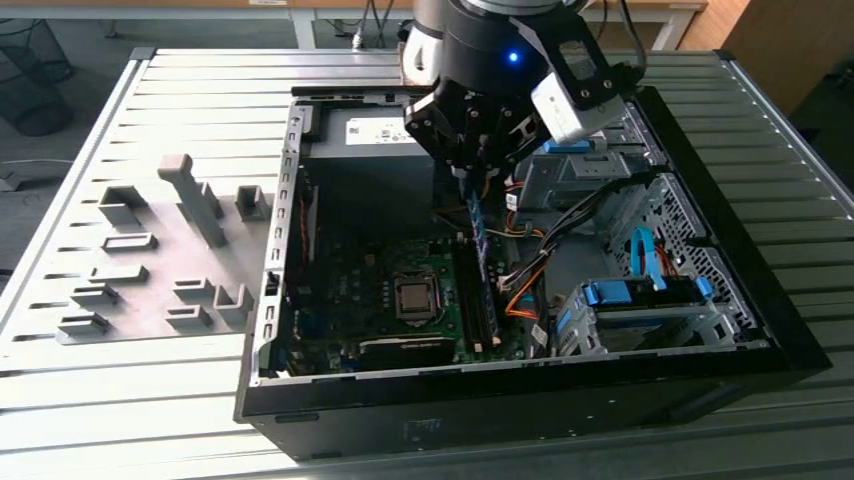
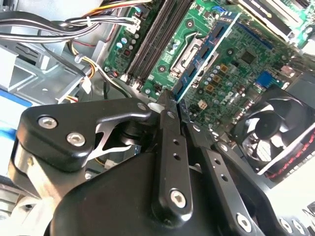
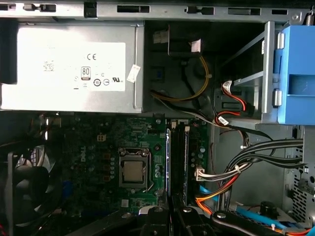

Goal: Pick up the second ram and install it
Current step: 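Insert the second ram into the second slot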

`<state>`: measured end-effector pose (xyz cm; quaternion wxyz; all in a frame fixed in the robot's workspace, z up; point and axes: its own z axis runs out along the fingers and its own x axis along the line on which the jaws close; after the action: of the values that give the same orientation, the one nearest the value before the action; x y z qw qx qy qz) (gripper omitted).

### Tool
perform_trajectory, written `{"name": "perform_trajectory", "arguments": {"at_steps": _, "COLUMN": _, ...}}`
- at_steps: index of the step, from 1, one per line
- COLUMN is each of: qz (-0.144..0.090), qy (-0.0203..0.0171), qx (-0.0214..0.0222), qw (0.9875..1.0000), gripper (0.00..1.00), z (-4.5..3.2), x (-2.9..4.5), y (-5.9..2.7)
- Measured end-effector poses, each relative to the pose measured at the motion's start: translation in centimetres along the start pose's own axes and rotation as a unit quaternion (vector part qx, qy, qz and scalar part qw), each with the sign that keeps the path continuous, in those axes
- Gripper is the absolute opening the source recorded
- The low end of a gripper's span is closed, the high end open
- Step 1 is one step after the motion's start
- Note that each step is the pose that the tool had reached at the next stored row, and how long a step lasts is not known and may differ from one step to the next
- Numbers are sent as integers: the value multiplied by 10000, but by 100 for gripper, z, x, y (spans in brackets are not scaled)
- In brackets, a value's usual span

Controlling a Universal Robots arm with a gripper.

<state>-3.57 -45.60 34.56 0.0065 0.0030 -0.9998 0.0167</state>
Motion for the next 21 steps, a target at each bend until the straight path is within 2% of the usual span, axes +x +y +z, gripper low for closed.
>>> {"name": "perform_trajectory", "arguments": {"at_steps": 8, "qz": 0, "qy": 0, "qx": 1, "qw": 10000, "gripper": 14, "z": 16, "x": -1, "y": 1}}
{"name": "perform_trajectory", "arguments": {"at_steps": 11, "qz": -99, "qy": -3, "qx": 2, "qw": 10000, "gripper": 14, "z": 27, "x": -1, "y": -1}}
{"name": "perform_trajectory", "arguments": {"at_steps": 14, "qz": -100, "qy": -3, "qx": 3, "qw": 10000, "gripper": 14, "z": 29, "x": -1, "y": -1}}
{"name": "perform_trajectory", "arguments": {"at_steps": 16, "qz": -98, "qy": -2, "qx": 2, "qw": 10000, "gripper": 14, "z": 45, "x": -1, "y": 0}}
{"name": "perform_trajectory", "arguments": {"at_steps": 21, "qz": 80, "qy": 4, "qx": 0, "qw": 10000, "gripper": 14, "z": 133, "x": -1, "y": -6}}
